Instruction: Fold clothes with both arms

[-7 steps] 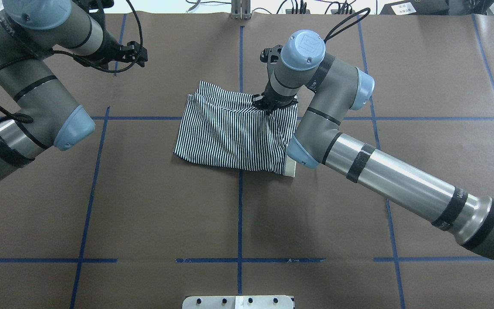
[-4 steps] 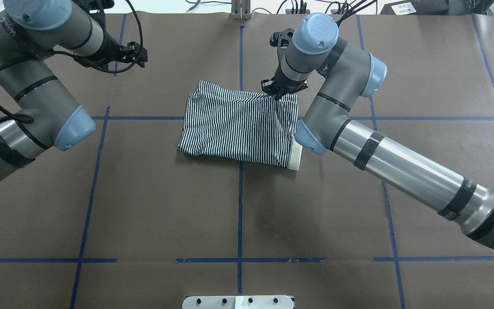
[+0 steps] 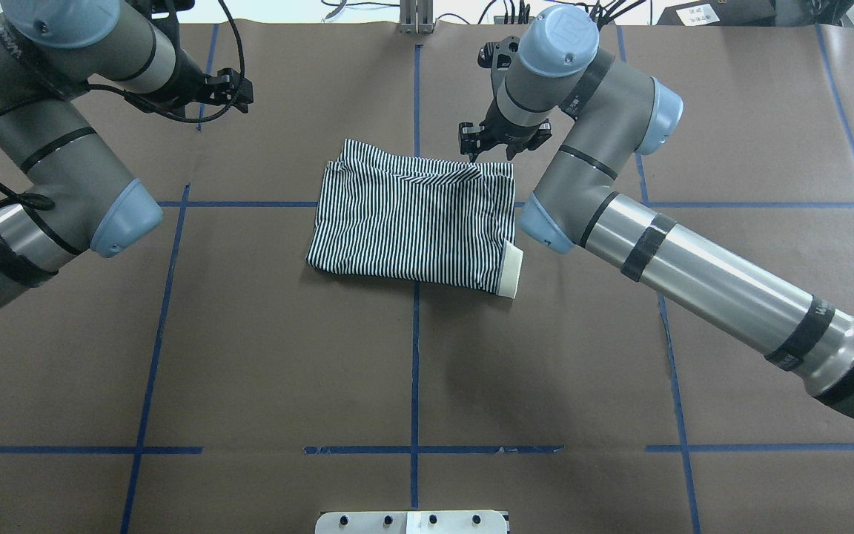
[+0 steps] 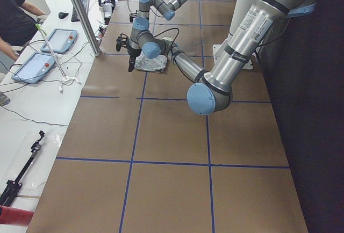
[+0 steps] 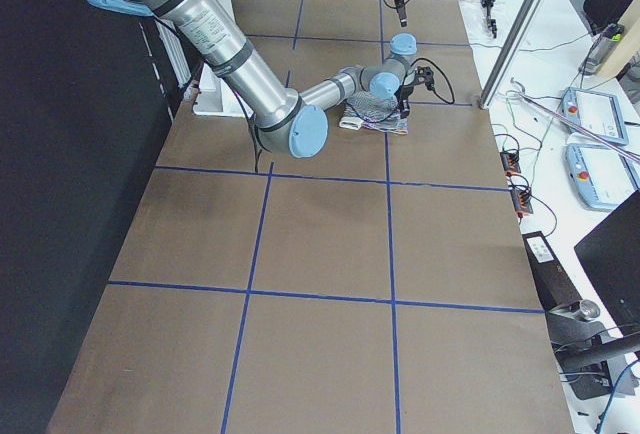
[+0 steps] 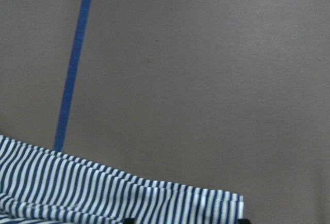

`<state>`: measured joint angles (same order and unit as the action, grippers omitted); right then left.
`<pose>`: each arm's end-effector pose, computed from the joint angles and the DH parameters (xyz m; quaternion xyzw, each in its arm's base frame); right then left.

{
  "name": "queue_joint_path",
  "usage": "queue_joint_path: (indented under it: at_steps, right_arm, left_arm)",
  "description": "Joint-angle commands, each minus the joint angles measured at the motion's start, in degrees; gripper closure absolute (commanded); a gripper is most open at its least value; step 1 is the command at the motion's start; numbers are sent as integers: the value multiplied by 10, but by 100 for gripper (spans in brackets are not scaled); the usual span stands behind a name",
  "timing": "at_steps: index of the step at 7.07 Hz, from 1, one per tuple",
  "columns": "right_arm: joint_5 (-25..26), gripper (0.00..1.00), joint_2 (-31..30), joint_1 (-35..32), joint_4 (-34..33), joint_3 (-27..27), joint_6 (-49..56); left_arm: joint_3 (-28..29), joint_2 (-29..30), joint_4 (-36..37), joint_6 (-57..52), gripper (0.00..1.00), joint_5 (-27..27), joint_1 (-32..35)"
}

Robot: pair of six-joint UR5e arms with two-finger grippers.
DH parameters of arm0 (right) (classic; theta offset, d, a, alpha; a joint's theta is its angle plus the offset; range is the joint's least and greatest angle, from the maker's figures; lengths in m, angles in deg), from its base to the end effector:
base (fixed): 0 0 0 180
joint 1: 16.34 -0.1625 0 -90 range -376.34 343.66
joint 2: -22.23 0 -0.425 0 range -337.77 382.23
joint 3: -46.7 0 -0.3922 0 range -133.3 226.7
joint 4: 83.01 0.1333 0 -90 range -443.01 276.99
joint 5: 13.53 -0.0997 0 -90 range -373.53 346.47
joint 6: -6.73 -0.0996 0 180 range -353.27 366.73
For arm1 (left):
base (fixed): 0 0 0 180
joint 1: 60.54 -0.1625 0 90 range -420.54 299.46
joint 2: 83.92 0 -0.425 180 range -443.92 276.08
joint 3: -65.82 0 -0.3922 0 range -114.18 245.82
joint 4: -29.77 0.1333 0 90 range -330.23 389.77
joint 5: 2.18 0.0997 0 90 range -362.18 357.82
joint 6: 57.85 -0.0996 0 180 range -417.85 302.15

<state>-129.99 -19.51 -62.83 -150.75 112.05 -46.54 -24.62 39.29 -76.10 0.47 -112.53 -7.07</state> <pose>-0.4931 -0.6486 0.2789 0.0943 -0.4236 -0.0126 0.9008 0.3344 -0.6172 0.2855 0.1608 0.4121 -0.0963 0.8917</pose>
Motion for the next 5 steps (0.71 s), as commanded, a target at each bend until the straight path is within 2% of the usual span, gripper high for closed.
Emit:
queue_joint_path:
  at_steps: [1,3,5]
  right_arm:
    - [-79,0,-59,-87,-109,84,86]
    - [-137,0,-178,-211,-229,200,287]
    - [-159,0,-270,-338,-310,218,518]
  left_arm:
    - [-27,-29,7,-74,0,-45,54]
    - [-96,-133,14,-200,0,-105,128]
    - [-108,-240,13,-418,0,-168,247]
